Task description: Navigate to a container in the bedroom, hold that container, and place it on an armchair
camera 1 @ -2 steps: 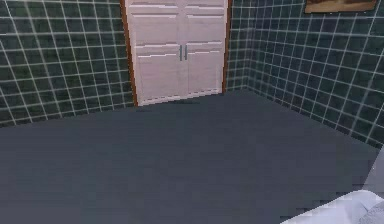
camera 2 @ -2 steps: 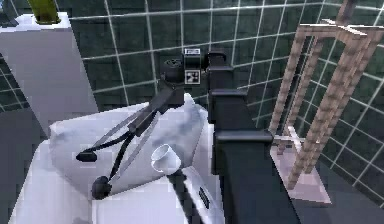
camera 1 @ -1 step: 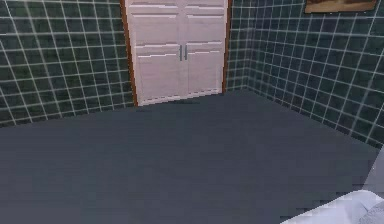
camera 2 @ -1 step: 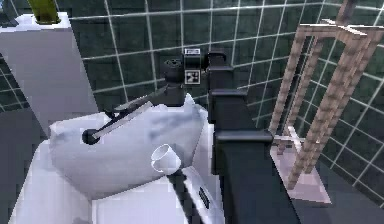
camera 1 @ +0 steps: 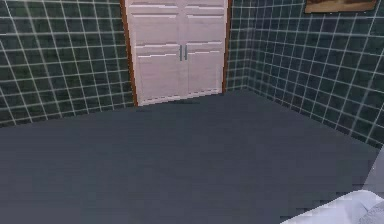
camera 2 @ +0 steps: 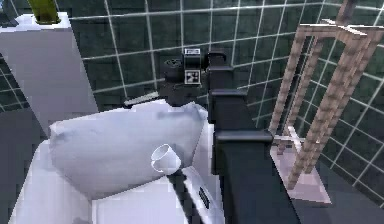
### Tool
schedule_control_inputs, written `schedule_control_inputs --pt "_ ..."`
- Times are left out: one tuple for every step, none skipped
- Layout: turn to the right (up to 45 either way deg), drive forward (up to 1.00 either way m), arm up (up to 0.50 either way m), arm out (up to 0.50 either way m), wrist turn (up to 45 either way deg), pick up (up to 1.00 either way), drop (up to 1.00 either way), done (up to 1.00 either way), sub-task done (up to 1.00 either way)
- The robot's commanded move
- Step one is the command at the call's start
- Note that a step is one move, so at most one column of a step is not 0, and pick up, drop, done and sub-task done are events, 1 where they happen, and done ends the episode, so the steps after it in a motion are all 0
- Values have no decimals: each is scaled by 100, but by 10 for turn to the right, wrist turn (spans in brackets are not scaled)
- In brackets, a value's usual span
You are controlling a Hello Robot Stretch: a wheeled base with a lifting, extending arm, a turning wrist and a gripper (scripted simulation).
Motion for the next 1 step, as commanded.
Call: schedule_control_inputs --pt "0 0 0 0 210 0 0 0 0"
